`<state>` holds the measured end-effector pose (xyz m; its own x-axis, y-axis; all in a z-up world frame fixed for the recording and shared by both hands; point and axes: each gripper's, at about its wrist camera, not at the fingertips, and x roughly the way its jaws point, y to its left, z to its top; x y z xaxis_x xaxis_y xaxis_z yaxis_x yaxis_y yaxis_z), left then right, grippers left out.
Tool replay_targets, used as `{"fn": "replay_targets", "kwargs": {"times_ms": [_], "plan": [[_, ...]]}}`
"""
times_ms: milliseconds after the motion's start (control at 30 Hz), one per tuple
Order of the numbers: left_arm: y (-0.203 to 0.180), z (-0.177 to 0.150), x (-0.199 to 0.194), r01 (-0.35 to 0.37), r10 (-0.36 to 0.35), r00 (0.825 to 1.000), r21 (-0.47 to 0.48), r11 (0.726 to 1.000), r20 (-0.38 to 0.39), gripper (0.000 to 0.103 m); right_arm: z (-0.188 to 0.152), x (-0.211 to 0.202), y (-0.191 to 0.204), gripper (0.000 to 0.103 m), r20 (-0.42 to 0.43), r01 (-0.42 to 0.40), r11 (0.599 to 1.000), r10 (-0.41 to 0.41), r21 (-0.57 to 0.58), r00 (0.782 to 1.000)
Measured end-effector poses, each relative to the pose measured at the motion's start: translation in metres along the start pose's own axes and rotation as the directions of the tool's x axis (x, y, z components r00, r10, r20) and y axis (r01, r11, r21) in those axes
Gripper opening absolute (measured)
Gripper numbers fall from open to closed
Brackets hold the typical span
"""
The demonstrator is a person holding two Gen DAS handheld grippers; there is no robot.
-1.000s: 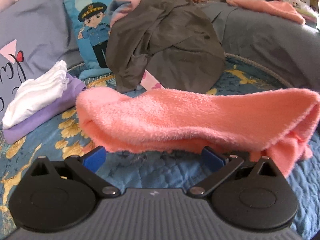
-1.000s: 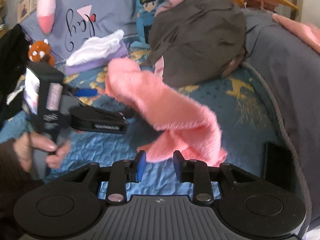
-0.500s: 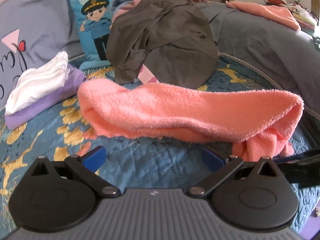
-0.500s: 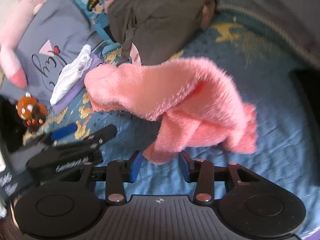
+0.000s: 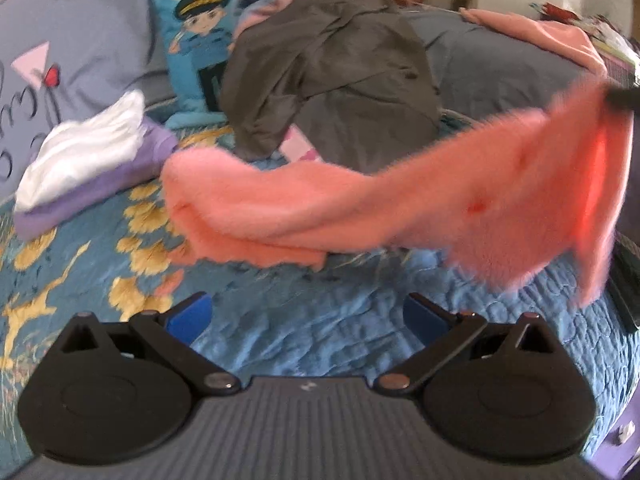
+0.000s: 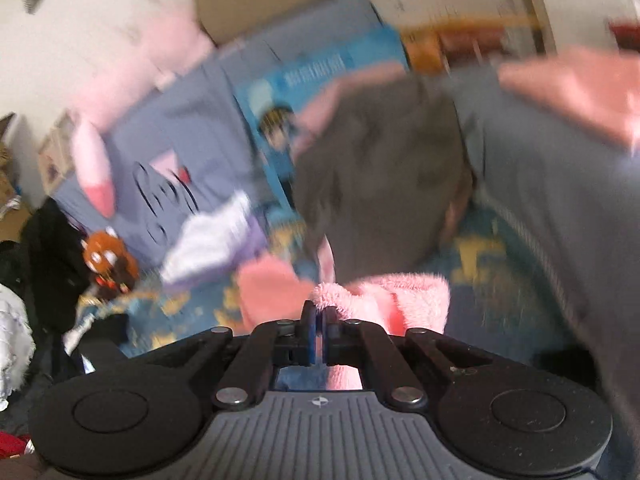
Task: Fold clothes
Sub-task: 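Lift the pink fleece with the right tool while the left tool follows beneath it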
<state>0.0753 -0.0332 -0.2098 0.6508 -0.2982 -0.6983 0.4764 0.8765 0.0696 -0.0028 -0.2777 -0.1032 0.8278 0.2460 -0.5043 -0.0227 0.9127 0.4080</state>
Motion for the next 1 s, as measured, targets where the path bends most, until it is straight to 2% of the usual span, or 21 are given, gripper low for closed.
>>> {"fn": "replay_targets", "kwargs": {"times_ms": [100, 233, 567, 733, 933, 1000], "plan": [[-0.015, 0.006, 0.001, 0.008, -0.008, 1.0, 0.04, 0.999, 0.018, 0.103, 0.017, -0.018, 0.004, 0.003, 0.049, -0.019, 1.0, 0.02, -0.024, 0.999], [-0.031, 0.014, 0.002, 0.007, -0.009, 0.999, 0.07, 0.998, 0.032, 0.103, 0.024, -0.031, 0.007, 0.003, 0.079, -0.036, 0.998, 0.039, -0.042, 0.996], [-0.04, 0.019, -0.005, 0.043, -0.045, 0.998, 0.044, 0.998, 0.049, 0.103, 0.024, -0.06, 0.002, 0.003, 0.108, -0.072, 0.995, 0.08, -0.071, 0.991], [-0.04, 0.022, -0.007, 0.061, -0.062, 0.997, 0.01, 0.998, 0.055, 0.103, 0.025, -0.072, -0.002, 0.003, 0.086, -0.053, 0.991, 0.064, -0.122, 0.994], [-0.045, 0.03, -0.011, 0.057, -0.057, 0.995, 0.003, 0.998, 0.087, 0.103, 0.019, -0.076, -0.01, 0.003, 0.06, -0.032, 0.993, 0.038, -0.11, 0.997], [-0.045, 0.032, -0.016, 0.086, -0.085, 0.991, -0.006, 0.996, 0.107, 0.103, 0.018, -0.075, -0.011, 0.003, 0.058, -0.023, 0.995, 0.029, -0.101, 0.998]]}}
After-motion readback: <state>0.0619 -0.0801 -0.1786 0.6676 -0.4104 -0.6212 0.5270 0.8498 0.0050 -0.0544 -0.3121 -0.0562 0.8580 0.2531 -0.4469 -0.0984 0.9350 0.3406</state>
